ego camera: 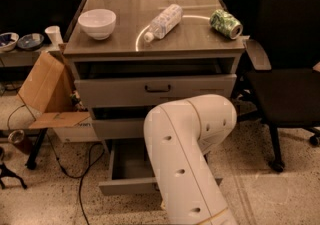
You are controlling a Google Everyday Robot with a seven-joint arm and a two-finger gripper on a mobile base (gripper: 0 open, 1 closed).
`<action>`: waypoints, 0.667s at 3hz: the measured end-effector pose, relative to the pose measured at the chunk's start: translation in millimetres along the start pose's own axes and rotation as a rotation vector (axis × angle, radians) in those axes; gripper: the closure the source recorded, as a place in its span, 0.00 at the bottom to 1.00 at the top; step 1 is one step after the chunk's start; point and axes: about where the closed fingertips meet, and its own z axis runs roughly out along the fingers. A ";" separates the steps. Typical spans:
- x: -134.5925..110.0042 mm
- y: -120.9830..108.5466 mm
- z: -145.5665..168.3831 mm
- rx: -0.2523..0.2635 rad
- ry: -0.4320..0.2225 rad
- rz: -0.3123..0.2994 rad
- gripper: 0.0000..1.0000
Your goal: Close bottom drawer
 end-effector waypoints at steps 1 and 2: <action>-23.5 -10.3 -0.7 0.029 -0.003 -0.040 0.00; -22.8 -10.2 -0.7 0.029 -0.003 -0.040 0.00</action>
Offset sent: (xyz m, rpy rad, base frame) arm 0.1318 0.0952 0.0261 -0.0489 -0.1753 0.2247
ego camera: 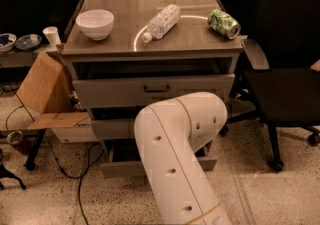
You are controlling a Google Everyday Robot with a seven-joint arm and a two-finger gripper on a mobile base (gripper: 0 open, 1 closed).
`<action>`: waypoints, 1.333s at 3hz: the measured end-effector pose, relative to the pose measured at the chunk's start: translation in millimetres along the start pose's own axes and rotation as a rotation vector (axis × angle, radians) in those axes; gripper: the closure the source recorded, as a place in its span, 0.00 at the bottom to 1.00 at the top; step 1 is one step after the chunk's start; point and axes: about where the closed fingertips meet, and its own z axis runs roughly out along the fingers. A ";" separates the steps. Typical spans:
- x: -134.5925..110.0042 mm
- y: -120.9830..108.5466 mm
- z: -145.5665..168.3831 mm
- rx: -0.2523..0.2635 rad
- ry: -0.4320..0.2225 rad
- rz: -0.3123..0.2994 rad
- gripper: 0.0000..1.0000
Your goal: Close bottom drawer
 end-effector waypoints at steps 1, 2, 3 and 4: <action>-56.1 -19.0 0.8 0.030 -0.020 -0.095 0.02; -86.6 -32.5 -0.5 0.048 -0.039 -0.143 0.25; -102.4 -40.9 -11.6 0.067 -0.077 -0.164 0.55; -103.2 -32.5 -33.7 0.055 -0.152 -0.147 0.79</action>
Offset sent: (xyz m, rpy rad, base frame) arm 0.1087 0.0797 0.0209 0.0083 -0.1260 0.1857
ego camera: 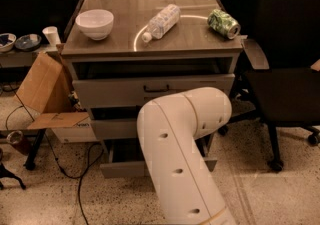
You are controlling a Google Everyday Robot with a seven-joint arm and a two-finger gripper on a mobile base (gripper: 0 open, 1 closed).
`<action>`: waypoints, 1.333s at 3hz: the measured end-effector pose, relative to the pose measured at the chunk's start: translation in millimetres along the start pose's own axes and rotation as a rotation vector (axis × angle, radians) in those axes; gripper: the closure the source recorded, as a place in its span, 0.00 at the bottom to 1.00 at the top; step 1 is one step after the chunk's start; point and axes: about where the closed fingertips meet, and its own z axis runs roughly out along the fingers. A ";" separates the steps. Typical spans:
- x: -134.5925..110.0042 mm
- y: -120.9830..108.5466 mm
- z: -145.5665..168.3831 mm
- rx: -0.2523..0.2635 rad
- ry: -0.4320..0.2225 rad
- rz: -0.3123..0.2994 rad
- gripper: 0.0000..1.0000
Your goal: Close bottom drawer
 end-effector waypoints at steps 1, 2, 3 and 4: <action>-13.7 23.5 -19.5 -0.091 -0.148 -0.024 1.00; -27.8 45.3 -10.1 -0.183 -0.244 -0.026 1.00; -29.8 65.4 8.3 -0.284 -0.359 -0.006 1.00; -42.1 83.8 28.1 -0.339 -0.451 -0.007 1.00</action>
Offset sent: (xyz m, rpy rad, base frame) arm -0.0454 0.0645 0.0148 0.4377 0.0980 0.1246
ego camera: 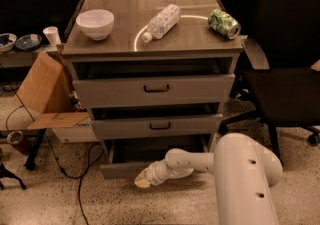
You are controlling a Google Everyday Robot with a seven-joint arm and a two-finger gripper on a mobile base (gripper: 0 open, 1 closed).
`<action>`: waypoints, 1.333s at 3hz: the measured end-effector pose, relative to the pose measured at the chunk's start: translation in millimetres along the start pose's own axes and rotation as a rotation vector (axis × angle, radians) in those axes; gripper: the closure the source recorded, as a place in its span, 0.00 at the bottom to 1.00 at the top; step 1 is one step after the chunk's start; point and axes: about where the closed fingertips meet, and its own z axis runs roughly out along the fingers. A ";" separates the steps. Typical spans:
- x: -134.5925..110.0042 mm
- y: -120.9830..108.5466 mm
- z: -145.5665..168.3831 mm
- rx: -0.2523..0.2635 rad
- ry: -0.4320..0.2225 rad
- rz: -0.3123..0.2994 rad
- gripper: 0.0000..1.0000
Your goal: Close bottom drawer
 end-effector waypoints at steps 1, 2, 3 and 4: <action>-9.7 3.2 29.3 -0.019 -0.039 -0.011 1.00; -23.5 -0.8 48.6 -0.013 -0.049 -0.023 1.00; -39.2 -14.0 69.4 -0.011 -0.035 -0.034 0.77; -44.4 -28.4 77.1 0.004 -0.010 -0.032 0.54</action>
Offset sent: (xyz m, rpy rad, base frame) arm 0.0223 0.0745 -0.0214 0.0570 -0.0434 0.0113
